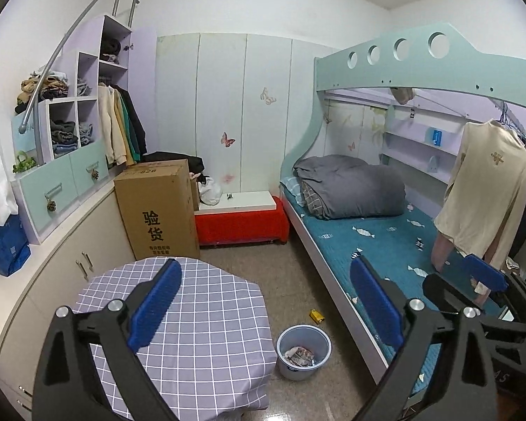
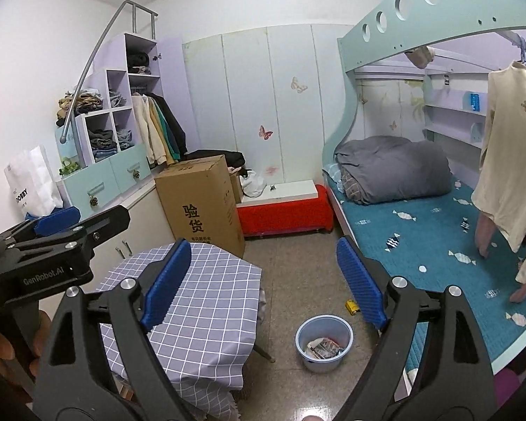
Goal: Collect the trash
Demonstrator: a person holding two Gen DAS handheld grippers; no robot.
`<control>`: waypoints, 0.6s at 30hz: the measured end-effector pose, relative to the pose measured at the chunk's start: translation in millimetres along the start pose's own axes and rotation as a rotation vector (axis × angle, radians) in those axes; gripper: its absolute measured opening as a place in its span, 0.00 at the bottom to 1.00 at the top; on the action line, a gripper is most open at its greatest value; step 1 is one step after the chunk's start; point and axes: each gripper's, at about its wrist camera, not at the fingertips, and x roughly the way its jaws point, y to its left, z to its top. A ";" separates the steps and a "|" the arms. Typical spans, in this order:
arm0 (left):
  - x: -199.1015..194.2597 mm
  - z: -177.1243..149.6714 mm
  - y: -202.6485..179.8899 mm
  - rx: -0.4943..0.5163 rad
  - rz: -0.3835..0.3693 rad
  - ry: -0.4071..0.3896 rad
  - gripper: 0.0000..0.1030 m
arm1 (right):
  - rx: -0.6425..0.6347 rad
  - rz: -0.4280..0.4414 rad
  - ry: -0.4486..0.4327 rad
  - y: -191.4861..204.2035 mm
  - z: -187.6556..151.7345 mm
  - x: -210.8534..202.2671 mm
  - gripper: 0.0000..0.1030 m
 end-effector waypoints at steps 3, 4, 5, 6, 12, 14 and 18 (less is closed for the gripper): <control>1.0 -0.8 1.9 -0.002 -0.003 0.001 0.92 | 0.006 0.000 0.001 1.5 -0.1 0.8 0.81; 0.5 -1.6 2.1 -0.003 -0.002 0.001 0.92 | 0.008 -0.001 0.002 1.2 0.2 1.4 0.81; 0.5 -1.2 2.2 -0.003 -0.003 0.001 0.92 | 0.008 -0.001 0.003 0.0 0.6 2.1 0.81; 1.2 -1.3 2.1 -0.002 -0.008 0.001 0.92 | 0.008 -0.001 0.004 0.0 1.3 2.9 0.82; 5.6 0.3 1.3 0.004 -0.011 0.007 0.92 | 0.010 0.003 0.012 0.4 1.1 6.1 0.82; 5.5 0.3 0.9 0.003 -0.011 0.007 0.92 | 0.011 0.004 0.015 0.3 1.6 7.7 0.82; 7.5 -0.6 3.3 -0.002 -0.011 0.009 0.92 | 0.012 0.005 0.017 0.3 1.5 8.8 0.82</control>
